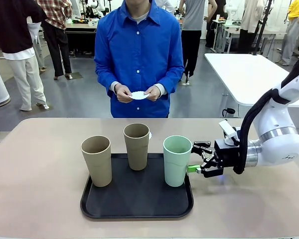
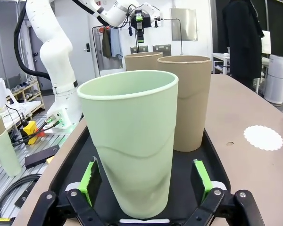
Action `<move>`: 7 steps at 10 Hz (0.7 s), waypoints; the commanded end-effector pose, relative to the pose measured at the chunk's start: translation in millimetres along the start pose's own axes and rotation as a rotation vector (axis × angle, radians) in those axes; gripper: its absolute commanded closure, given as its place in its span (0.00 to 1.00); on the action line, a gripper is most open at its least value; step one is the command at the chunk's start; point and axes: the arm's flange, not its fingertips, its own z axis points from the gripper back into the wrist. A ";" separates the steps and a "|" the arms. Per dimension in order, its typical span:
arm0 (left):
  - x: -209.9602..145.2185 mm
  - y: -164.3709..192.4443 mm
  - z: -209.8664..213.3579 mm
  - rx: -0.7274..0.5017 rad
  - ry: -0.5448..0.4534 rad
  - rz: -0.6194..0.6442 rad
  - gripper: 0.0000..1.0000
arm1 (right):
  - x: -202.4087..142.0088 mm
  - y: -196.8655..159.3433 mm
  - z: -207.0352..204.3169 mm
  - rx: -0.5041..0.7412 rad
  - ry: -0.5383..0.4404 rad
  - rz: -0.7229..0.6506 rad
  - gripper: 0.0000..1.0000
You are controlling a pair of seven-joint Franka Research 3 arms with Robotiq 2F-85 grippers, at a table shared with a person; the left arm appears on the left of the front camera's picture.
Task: Place coasters on the table and set cups on them.
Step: Pick up one Reusable plastic cup and place it on a coaster set by the human.
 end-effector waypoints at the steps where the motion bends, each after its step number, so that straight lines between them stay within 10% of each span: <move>1: -0.2 -1.0 1.5 -0.004 -0.004 -0.004 0.00 | -2.3 -5.7 -8.9 0.017 0.032 -0.019 0.00; 7: -0.2 -1.0 1.5 -0.004 -0.004 -0.004 0.00 | -3.9 -13.3 -28.2 0.048 0.050 -0.029 0.00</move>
